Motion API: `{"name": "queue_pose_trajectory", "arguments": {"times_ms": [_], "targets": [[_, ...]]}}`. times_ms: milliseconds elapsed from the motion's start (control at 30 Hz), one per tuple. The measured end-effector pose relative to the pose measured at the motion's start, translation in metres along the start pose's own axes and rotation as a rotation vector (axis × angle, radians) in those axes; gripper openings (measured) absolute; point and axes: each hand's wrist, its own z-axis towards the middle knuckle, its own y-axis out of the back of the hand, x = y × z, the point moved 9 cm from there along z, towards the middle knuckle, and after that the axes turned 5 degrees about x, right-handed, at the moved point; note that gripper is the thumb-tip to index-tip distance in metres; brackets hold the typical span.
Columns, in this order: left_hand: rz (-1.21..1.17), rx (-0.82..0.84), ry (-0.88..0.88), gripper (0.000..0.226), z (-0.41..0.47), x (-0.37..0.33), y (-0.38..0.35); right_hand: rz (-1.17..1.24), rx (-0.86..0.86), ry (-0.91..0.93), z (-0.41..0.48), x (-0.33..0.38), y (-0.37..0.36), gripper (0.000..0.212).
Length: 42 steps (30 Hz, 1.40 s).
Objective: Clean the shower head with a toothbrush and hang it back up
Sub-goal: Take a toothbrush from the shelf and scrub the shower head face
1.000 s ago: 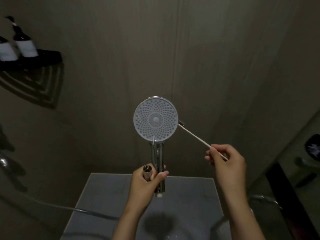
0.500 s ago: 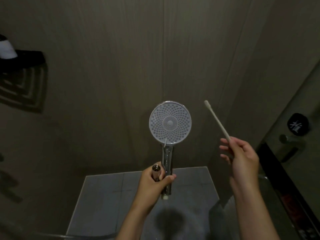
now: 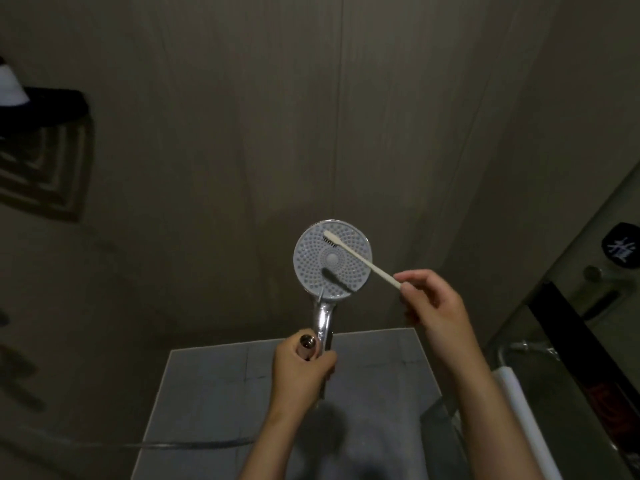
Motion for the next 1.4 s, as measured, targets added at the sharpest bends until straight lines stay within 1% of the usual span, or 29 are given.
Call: {"name": "queue_pose_trajectory", "arguments": {"times_ms": [100,200,433,533,667,833,900,1000,1067,1133,1233,1400], "targets": [[0.061,-0.032,-0.034,0.04,0.0,-0.001,0.002,-0.119,-0.014,0.1,-0.001,0.013,-0.002,0.008],[0.137,-0.038,-0.095,0.019,-0.003,-0.004,0.004,-0.18,-0.021,0.111,-0.005,0.013,-0.001,0.008],[0.198,-0.037,-0.179,0.019,-0.013,-0.017,-0.01,-0.256,-0.071,0.098,-0.002,0.006,0.018,0.013],[0.212,-0.054,-0.18,0.019,-0.015,-0.018,-0.016,-0.268,-0.145,0.12,0.0,0.009,0.03,0.009],[0.215,-0.034,-0.208,0.021,-0.017,-0.023,-0.029,-0.239,-0.27,0.163,0.004,0.014,0.05,0.008],[0.198,-0.039,-0.163,0.024,-0.021,-0.014,-0.033,-0.198,-0.312,0.185,0.005,0.013,0.059,0.008],[0.194,-0.041,-0.156,0.02,-0.022,-0.013,-0.033,-0.155,-0.277,0.193,0.004,0.011,0.057,0.009],[0.204,-0.052,-0.168,0.019,-0.022,-0.015,-0.031,-0.11,-0.101,0.188,0.005,0.011,0.047,0.01],[0.207,-0.053,-0.178,0.02,-0.023,-0.018,-0.03,-0.127,0.028,0.16,0.006,0.008,0.04,0.013],[0.197,-0.049,-0.178,0.02,-0.026,-0.02,-0.029,-0.173,0.059,0.14,0.007,0.005,0.039,0.013],[0.173,-0.055,-0.16,0.02,-0.03,-0.021,-0.027,-0.224,-0.033,0.157,0.007,0.007,0.046,0.006],[0.161,-0.056,-0.141,0.022,-0.031,-0.024,-0.024,-0.231,-0.242,0.221,0.001,0.017,0.063,0.006]]}}
